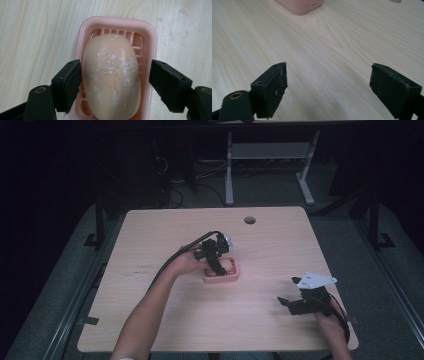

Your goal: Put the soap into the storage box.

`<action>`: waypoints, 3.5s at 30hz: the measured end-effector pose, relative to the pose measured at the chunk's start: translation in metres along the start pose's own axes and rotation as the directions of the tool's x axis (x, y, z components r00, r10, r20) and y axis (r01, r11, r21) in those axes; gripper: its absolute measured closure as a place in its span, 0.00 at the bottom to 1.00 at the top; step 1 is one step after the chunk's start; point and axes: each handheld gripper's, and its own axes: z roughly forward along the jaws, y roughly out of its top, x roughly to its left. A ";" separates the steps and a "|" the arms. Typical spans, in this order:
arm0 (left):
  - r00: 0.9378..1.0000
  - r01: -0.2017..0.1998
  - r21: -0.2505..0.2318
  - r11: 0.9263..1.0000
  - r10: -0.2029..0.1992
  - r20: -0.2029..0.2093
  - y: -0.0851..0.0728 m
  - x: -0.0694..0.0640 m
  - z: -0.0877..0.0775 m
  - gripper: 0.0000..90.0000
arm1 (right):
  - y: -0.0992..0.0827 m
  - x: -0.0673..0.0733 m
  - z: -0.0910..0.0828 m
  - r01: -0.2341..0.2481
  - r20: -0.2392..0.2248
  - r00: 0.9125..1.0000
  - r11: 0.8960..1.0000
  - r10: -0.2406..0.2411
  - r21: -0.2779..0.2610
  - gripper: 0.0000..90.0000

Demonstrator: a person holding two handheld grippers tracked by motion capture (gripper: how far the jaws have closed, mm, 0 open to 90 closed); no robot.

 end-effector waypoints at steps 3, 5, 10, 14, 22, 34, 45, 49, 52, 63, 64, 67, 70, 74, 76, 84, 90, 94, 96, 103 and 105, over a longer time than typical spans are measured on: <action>1.000 -0.005 0.003 1.000 0.005 0.002 0.000 -0.002 -0.001 0.27 | 0.000 0.000 0.000 0.000 -0.001 1.000 1.000 0.000 0.002 0.15; 1.000 -0.009 0.007 1.000 0.009 0.003 0.000 -0.005 -0.002 0.26 | 0.000 0.000 0.000 0.000 0.000 1.000 1.000 0.000 0.005 0.15; 1.000 -0.007 0.006 1.000 0.007 0.000 -0.005 -0.006 -0.007 0.26 | -0.001 -0.001 0.000 0.002 0.003 1.000 1.000 -0.002 0.006 0.15; 1.000 0.002 0.007 1.000 -0.002 -0.001 -0.011 -0.008 -0.011 0.25 | -0.001 0.000 0.001 0.004 0.004 1.000 1.000 -0.005 0.009 0.15; 1.000 0.013 -0.003 1.000 -0.013 -0.008 -0.020 -0.016 -0.017 0.24 | 0.000 0.001 0.002 0.003 0.000 1.000 1.000 -0.003 0.016 0.15; 0.999 0.029 0.003 1.000 -0.029 -0.015 -0.034 -0.022 -0.023 0.24 | 0.000 0.003 0.004 0.001 0.001 1.000 1.000 -0.001 0.025 0.16; 0.999 0.043 0.001 0.999 -0.043 -0.018 -0.049 -0.027 -0.030 0.24 | 0.000 0.004 0.005 0.000 0.006 1.000 0.999 0.000 0.035 0.15; 0.998 0.054 -0.001 0.999 -0.054 -0.021 -0.056 -0.029 -0.033 0.24 | 0.000 0.004 0.005 -0.003 0.009 1.000 0.999 0.002 0.036 0.15; 0.998 0.062 -0.008 0.998 -0.062 -0.017 -0.061 -0.030 -0.034 0.24 | 0.000 0.004 0.006 0.000 0.010 1.000 0.999 0.000 0.042 0.15; 0.997 0.077 -0.004 0.997 -0.077 -0.011 -0.072 -0.036 -0.031 0.22 | -0.001 0.005 0.007 0.003 0.010 1.000 0.999 -0.004 0.054 0.15; 0.997 0.073 -0.001 0.997 -0.073 -0.014 -0.072 -0.037 -0.031 0.22 | -0.001 0.006 0.007 0.002 0.011 1.000 0.999 -0.003 0.054 0.15; 0.997 0.071 -0.009 0.997 -0.071 -0.017 -0.074 -0.039 -0.032 0.22 | -0.001 0.006 0.007 0.001 0.011 1.000 0.998 -0.002 0.056 0.15; 0.997 0.068 -0.011 0.998 -0.068 -0.018 -0.076 -0.041 -0.032 0.22 | -0.001 0.005 0.007 0.002 0.011 1.000 0.998 -0.002 0.056 0.15; 0.996 0.083 -0.005 0.997 -0.083 -0.017 -0.083 -0.041 -0.032 0.22 | 0.000 0.006 0.007 0.000 0.014 1.000 0.998 0.000 0.056 0.15; 0.996 0.087 -0.001 0.996 -0.087 -0.018 -0.087 -0.041 -0.031 0.22 | 0.000 0.007 0.008 0.007 0.013 1.000 0.998 -0.007 0.056 0.16; 0.993 0.112 -0.008 0.994 -0.113 -0.022 -0.100 -0.044 -0.032 0.22 | 0.002 0.008 0.010 0.005 0.009 1.000 0.998 -0.005 0.061 0.16; 0.993 0.116 -0.025 0.993 -0.117 -0.027 -0.109 -0.049 -0.033 0.22 | 0.002 0.009 0.012 0.005 0.008 1.000 0.998 -0.005 0.064 0.15; 0.992 0.119 -0.027 0.993 -0.119 -0.029 -0.114 -0.052 -0.033 0.22 | 0.002 0.010 0.013 0.003 0.008 1.000 0.998 -0.003 0.066 0.16; 0.992 0.124 -0.031 0.992 -0.125 -0.028 -0.117 -0.053 -0.033 0.22 | 0.002 0.010 0.013 0.002 0.009 1.000 0.998 -0.003 0.067 0.15; 0.991 0.128 -0.025 0.991 -0.129 -0.031 -0.126 -0.056 -0.032 0.21 | 0.002 0.010 0.013 0.004 0.009 1.000 0.998 -0.005 0.070 0.15; 0.990 0.134 -0.031 0.990 -0.135 -0.035 -0.129 -0.057 -0.032 0.21 | 0.002 0.010 0.013 0.004 0.009 1.000 0.997 -0.004 0.072 0.15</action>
